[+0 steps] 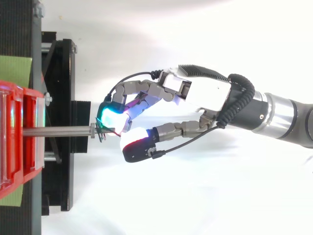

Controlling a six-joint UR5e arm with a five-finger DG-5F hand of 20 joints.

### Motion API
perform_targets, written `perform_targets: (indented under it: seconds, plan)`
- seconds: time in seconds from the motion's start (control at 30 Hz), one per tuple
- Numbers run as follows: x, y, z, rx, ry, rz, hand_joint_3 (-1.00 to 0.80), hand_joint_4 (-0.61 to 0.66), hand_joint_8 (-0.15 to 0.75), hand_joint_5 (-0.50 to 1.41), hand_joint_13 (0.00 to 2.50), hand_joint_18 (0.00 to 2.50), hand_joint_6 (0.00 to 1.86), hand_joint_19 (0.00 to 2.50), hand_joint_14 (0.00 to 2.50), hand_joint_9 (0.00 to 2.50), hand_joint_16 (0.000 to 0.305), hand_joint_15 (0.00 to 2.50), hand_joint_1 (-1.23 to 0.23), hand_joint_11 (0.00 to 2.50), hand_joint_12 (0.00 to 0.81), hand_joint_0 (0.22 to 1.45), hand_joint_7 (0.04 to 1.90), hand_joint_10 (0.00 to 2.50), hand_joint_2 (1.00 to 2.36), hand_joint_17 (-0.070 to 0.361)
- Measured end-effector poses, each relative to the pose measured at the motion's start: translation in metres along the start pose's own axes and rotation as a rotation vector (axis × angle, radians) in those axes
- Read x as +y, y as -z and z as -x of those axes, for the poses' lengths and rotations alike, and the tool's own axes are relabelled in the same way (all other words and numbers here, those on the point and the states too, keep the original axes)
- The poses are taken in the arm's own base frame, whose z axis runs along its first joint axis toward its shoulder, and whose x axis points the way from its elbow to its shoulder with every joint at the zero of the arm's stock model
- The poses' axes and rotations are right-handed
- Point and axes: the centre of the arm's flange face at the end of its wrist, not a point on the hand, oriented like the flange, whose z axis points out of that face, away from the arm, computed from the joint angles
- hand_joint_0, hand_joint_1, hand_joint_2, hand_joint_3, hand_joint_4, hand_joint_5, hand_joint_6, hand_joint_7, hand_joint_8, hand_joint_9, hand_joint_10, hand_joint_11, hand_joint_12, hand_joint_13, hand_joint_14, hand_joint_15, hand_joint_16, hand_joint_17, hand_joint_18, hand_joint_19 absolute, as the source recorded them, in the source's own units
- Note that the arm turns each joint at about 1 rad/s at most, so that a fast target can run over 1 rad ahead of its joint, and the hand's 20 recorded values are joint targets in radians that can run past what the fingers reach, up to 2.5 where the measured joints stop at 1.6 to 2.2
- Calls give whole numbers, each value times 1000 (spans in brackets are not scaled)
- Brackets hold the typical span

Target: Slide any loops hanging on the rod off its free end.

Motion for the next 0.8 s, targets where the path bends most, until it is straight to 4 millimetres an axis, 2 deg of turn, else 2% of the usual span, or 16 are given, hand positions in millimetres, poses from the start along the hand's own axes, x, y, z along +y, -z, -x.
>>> perform_targets:
  seconds: [0.37, 0.8]
  plan:
    - [16, -23, 14, -3, 161, 102, -375, 258, 293, -97, 900, 766, 502, 560, 16, 981, 50, 455, -603, 706, 310, 582, 1208, 12, 1009, 112]
    - [27, -34, 21, -33, 269, 181, -444, 260, 300, -91, 917, 763, 502, 555, 17, 1028, 52, 457, -569, 710, 317, 544, 1212, 13, 1004, 118]
